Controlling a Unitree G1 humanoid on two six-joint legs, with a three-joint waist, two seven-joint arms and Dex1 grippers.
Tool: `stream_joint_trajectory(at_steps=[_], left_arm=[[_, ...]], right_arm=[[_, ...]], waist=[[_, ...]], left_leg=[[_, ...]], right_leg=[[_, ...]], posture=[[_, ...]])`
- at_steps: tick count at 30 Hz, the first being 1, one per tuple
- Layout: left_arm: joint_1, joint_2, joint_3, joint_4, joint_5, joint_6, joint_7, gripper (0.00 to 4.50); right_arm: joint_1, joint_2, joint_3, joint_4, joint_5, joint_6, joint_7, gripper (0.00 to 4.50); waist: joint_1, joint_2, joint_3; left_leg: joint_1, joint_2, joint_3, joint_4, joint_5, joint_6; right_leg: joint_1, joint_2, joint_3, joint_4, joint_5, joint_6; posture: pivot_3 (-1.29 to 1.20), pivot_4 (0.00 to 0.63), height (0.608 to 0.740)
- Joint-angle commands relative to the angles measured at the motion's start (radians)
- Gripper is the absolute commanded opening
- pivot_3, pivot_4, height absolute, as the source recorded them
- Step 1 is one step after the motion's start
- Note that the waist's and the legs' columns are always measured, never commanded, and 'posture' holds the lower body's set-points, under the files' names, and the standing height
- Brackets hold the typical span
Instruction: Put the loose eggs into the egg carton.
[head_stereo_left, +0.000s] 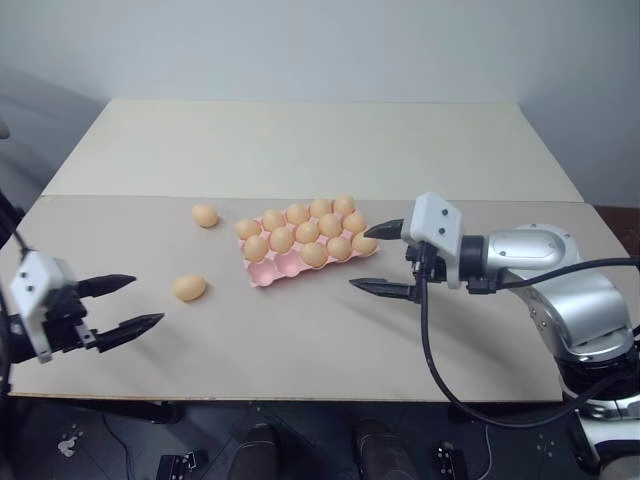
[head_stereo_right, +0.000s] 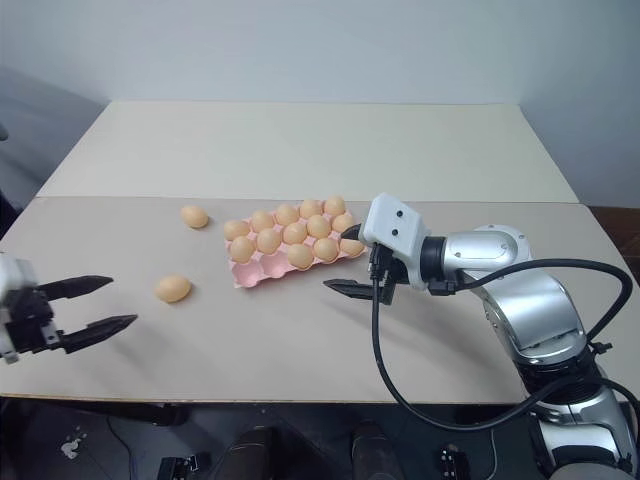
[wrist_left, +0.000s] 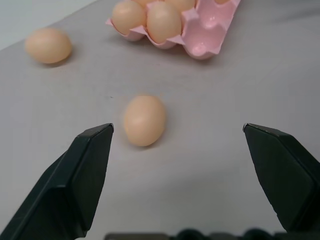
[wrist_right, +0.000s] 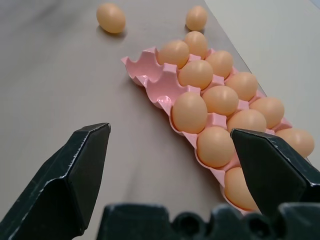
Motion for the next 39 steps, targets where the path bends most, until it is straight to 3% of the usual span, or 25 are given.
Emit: stream_joint_trajectory(at_steps=[1, 9, 16, 19, 26, 32, 39], left_arm=[[-0.169, 0.034, -0.141, 0.176, 0.097, -0.113, -0.049, 4.5], [-0.416, 0.017, -0.367, 0.461, 0.237, -0.273, -0.157, 4.5], [-0.582, -0.055, -0.435, 0.657, 0.286, -0.336, -0.162, 4.5], [-0.607, -0.074, -0.454, 0.687, 0.288, -0.338, -0.182, 3.87], [-0.615, -0.072, -0.454, 0.694, 0.293, -0.329, -0.199, 1.77], [-0.647, -0.054, -0.402, 0.638, 0.237, -0.251, -0.2, 1.77], [-0.683, -0.086, -0.393, 0.376, 0.114, -0.095, -0.209, 1.77]], right_arm=[[0.001, -0.029, -0.048, -0.039, 0.03, -0.003, 0.002, 4.49], [0.023, -0.074, -0.092, -0.072, 0.077, 0.031, -0.016, 4.49], [0.039, -0.11, -0.13, -0.093, 0.107, 0.058, -0.042, 4.49], [0.04, -0.123, -0.14, -0.096, 0.113, 0.069, -0.052, 4.5], [0.044, -0.143, -0.165, -0.106, 0.141, 0.104, -0.074, 4.5], [0.052, -0.151, -0.179, -0.098, 0.152, 0.112, -0.089, 4.5], [0.1, -0.167, -0.196, -0.099, 0.162, 0.109, -0.098, 4.5]], waist=[[0.004, 0.0, 0.0], [0.007, 0.0, 0.0], [0.011, 0.0, 0.0], [0.009, 0.0, 0.0], [0.01, 0.0, 0.0], [0.01, 0.0, 0.0], [0.014, 0.0, 0.0]], left_leg=[[0.0, 0.0, 0.0, 0.0, 0.0, 0.0], [-0.002, 0.0, 0.0, 0.001, 0.0, 0.0], [-0.003, 0.0, -0.001, 0.003, 0.0, 0.0], [-0.003, 0.0, -0.001, 0.003, 0.0, 0.0], [-0.003, 0.0, -0.002, 0.003, 0.0, 0.0], [-0.003, 0.0, -0.002, 0.003, 0.0, 0.0], [-0.003, 0.0, -0.002, 0.004, 0.0, 0.0]], right_leg=[[0.0, 0.0, 0.0, 0.001, 0.0, 0.0], [-0.001, 0.0, -0.001, 0.001, 0.0, 0.0], [-0.001, 0.0, -0.002, 0.002, 0.0, 0.0], [-0.001, 0.0, -0.002, 0.002, 0.0, 0.0], [-0.001, 0.0, -0.002, 0.002, 0.0, 0.0], [-0.001, 0.0, -0.002, 0.002, 0.0, 0.0], [0.0, 0.0, -0.003, 0.002, 0.0, 0.0]], posture=[[0.0, 0.15, 0.74], [0.0, 0.15, 0.74], [0.0, 0.15, 0.74], [0.0, 0.15, 0.74], [0.0, 0.15, 0.74], [0.0, 0.15, 0.74], [0.0, 0.15, 0.74]])
